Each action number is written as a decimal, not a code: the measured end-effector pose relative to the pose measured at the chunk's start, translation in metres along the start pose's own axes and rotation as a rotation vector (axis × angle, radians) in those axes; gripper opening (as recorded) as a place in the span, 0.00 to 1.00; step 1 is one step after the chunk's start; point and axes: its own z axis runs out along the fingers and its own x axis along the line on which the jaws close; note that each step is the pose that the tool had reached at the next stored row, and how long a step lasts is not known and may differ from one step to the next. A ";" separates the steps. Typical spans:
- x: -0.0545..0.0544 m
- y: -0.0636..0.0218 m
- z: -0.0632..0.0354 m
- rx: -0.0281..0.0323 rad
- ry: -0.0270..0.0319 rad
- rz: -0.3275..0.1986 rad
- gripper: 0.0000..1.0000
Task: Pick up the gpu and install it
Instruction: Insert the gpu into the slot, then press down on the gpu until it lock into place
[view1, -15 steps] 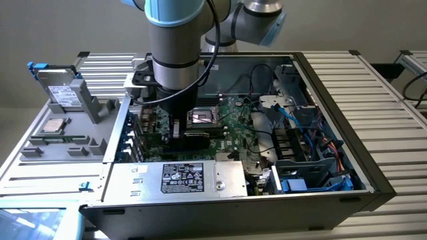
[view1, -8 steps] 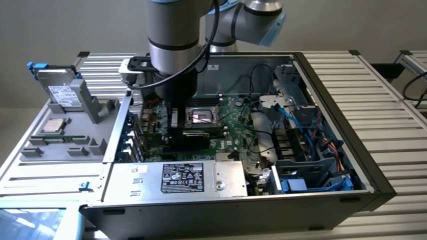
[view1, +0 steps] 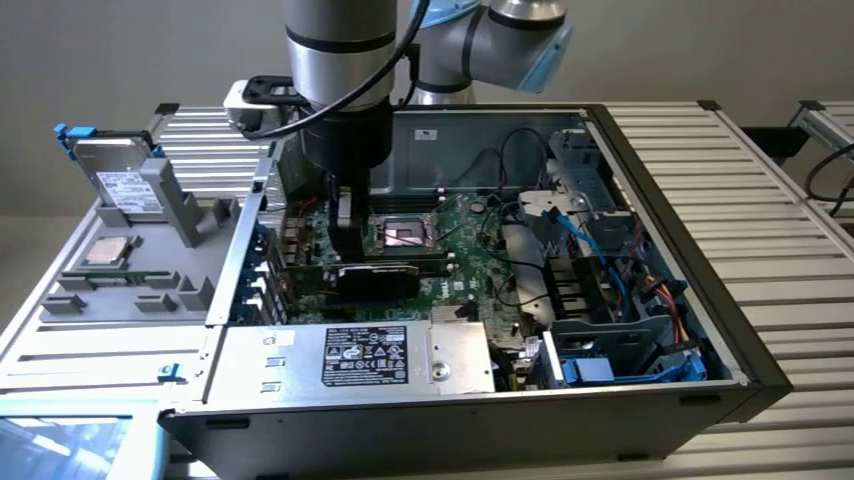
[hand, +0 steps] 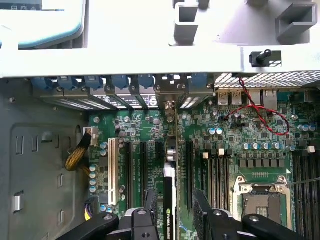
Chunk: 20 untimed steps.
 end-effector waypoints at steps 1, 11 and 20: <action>0.000 0.0000 0.0001 0.0001 -0.0001 0.000 0.42; 0.000 0.0000 0.0000 0.0000 0.0000 0.000 0.42; 0.000 0.0037 0.0012 0.0052 0.0007 0.000 0.12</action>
